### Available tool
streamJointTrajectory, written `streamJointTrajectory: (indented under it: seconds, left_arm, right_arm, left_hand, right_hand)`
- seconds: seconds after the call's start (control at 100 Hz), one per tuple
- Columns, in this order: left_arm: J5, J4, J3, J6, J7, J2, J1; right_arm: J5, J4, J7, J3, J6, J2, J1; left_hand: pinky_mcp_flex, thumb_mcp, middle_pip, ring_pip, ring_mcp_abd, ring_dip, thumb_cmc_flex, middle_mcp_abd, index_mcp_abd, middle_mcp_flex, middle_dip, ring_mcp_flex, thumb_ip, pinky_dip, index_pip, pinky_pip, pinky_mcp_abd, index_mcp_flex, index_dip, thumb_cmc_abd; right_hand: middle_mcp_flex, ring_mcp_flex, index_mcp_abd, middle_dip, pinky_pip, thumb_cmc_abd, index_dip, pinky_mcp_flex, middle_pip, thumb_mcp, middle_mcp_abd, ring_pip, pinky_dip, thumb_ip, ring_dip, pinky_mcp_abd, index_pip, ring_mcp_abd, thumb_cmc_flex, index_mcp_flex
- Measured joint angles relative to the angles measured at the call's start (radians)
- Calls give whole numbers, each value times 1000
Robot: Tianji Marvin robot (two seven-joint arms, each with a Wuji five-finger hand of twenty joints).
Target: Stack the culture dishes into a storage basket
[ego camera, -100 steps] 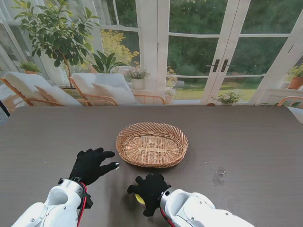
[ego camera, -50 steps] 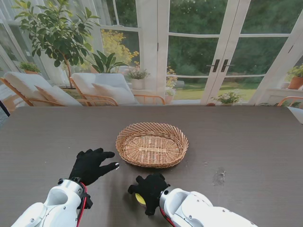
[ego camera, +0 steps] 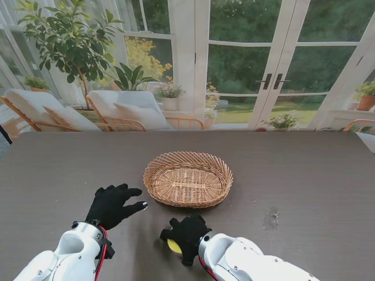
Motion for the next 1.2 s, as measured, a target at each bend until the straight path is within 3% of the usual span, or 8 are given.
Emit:
streamJointTrajectory:
  seconds: [0.59,0.9,1.2]
  left_arm:
    - [-1,-1,-1,2,0,0,1]
    - [-2,-1,-2,2,1,0,3]
    - [-2,-1,-4,2,0,0,4]
  right_arm:
    - [54,35,-65,-17,-12,-8,15]
    - [70,44,-78,-6,-25,-12,13]
    - [70,55,-99,12,-43,-14,1]
  left_hand:
    - [0,-1,0,0,1,0,11,0,0,0,0,0,0,0,2,0,0,0,1,0]
    - [0,-1,0,0,1,0,11,0,0,0,0,0,0,0,2,0,0,0,1,0]
    - [0,-1,0,0,1,0,11,0,0,0,0,0,0,0,3,0,0,0,1,0]
  right_hand:
    - [61,48,-39,52,141,-25,39,0,78,47,-20,69,0,2,29,1,296,82,116,15]
    - [106,109,-47,51,196,-30,12,0,74,45,-14,83,0,2,37,1,351,96,116,42]
    - [181,223,-51,50,275,-50,-13,1,62,42,7,147,0,-12,110,-9,380,126,99,99]
